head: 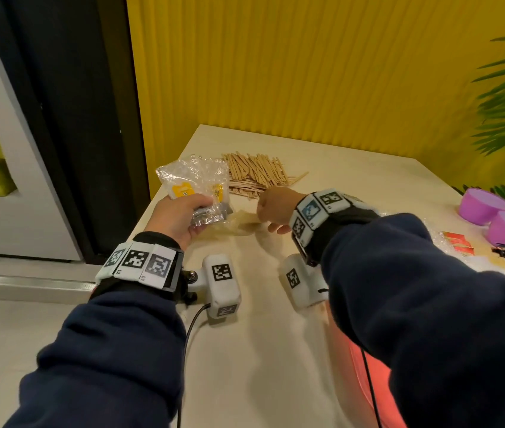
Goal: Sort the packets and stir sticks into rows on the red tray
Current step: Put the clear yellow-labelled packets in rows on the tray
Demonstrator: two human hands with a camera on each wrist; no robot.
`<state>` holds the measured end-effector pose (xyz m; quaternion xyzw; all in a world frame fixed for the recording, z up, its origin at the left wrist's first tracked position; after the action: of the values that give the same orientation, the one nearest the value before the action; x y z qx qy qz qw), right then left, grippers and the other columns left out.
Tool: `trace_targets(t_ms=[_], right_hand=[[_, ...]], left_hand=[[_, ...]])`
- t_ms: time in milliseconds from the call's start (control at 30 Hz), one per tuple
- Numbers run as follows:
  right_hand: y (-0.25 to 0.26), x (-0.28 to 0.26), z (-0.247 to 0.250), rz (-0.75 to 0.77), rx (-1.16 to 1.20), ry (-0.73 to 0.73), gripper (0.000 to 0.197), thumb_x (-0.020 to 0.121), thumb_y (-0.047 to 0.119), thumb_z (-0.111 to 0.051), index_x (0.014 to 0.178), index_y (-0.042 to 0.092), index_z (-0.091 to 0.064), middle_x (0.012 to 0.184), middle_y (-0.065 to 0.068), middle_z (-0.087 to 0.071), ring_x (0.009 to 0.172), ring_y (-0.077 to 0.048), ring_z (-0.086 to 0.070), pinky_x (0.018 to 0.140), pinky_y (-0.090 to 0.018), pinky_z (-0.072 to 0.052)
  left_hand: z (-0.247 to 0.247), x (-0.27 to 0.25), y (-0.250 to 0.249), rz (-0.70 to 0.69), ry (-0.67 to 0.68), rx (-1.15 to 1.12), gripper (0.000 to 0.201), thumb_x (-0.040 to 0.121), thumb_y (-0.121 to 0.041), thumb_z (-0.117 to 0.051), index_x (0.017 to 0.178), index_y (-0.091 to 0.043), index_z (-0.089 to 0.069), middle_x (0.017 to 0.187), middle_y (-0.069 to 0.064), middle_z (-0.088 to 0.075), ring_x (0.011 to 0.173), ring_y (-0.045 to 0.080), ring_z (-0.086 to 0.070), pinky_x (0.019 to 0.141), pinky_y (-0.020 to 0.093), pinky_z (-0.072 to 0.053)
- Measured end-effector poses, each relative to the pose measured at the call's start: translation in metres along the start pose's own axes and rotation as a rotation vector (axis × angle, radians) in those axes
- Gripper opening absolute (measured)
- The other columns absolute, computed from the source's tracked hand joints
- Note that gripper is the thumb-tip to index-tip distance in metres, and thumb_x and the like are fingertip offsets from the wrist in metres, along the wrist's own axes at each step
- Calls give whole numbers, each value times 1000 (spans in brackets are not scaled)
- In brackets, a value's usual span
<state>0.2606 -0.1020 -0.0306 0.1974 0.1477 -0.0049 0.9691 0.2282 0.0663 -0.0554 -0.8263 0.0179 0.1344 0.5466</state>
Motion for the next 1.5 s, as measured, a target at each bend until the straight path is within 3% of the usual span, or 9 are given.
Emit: trace_targets(t_ms=[133, 233, 467, 800, 1000, 1167, 1300, 1433, 1500], right_hand=[[-17, -8, 18, -65, 385, -60, 10, 93, 12, -50, 101, 9, -56, 91, -5, -59, 64, -13, -59, 43, -16, -49], [-15, -9, 26, -11, 486, -115, 17, 95, 11, -47, 79, 18, -48, 94, -6, -61, 70, -15, -60, 54, -23, -48], [17, -19, 0, 136, 725, 141, 14, 99, 12, -40, 87, 13, -47, 90, -6, -60, 75, -19, -59, 59, -26, -43], [28, -25, -25, 145, 785, 287, 49, 85, 57, -45, 96, 11, -57, 84, -4, -59, 75, -16, -53, 68, -25, -45], [31, -17, -9, 214, 668, 96, 25, 80, 0, -67, 104, 0, -60, 108, -20, -62, 101, -30, -61, 93, -39, -51], [40, -20, -1, 270, 709, 67, 31, 76, -4, -69, 105, 2, -61, 110, -22, -61, 107, -34, -60, 95, -41, -50], [37, -23, -20, 207, 546, 198, 30, 73, 2, -74, 95, 17, -59, 87, -3, -58, 88, -21, -58, 79, -29, -51], [37, -28, -31, 141, 449, 252, 26, 78, 2, -69, 98, 14, -59, 98, -6, -58, 96, -22, -55, 94, -33, -49], [37, -30, -35, 99, 392, 267, 30, 79, 2, -68, 108, 8, -59, 104, -8, -59, 100, -22, -56, 98, -37, -47]], left_hand=[[0, 0, 1, 4, 1, 7, 9, 82, -1, -63, 84, -8, -58, 81, 7, -62, 72, 17, -61, 58, 23, -51], [-2, -1, -2, -21, 3, 2, 9, 82, -1, -63, 82, -8, -58, 83, 9, -62, 75, 19, -62, 62, 24, -51], [-18, -5, 2, -26, 119, 151, 8, 82, -4, -65, 80, -10, -61, 76, 4, -63, 65, 14, -59, 54, 22, -47], [-16, -5, 9, 1, 163, 369, 27, 78, 2, -67, 102, -10, -59, 104, 17, -67, 96, 34, -65, 91, 49, -50], [-11, -5, 2, -79, 94, 609, 37, 76, -21, -75, 109, -15, -59, 105, 9, -66, 99, 28, -61, 94, 45, -46], [-18, -10, -5, -151, 133, 578, 52, 70, -15, -79, 115, -13, -53, 104, 7, -63, 95, 24, -61, 73, 34, -52], [-15, -6, 7, -37, 154, 554, 93, 33, -22, -91, 117, -17, -51, 110, 8, -62, 101, 30, -61, 88, 49, -51], [-13, 0, 12, -28, 136, 526, 59, 55, 2, -81, 98, -27, -51, 108, 7, -60, 105, 30, -57, 95, 49, -47], [-15, -2, 11, -42, 144, 503, 57, 65, 7, -72, 108, -24, -49, 112, 6, -59, 106, 29, -57, 96, 49, -46]])
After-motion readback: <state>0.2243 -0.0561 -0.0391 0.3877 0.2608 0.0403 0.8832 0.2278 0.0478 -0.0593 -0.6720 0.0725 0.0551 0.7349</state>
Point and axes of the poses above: each hand's wrist, its own x-axis towards the middle knuckle, its own z-axis out of the back of the hand, y = z × x, the point moved 10 cm from there along x, towards the middle knuckle
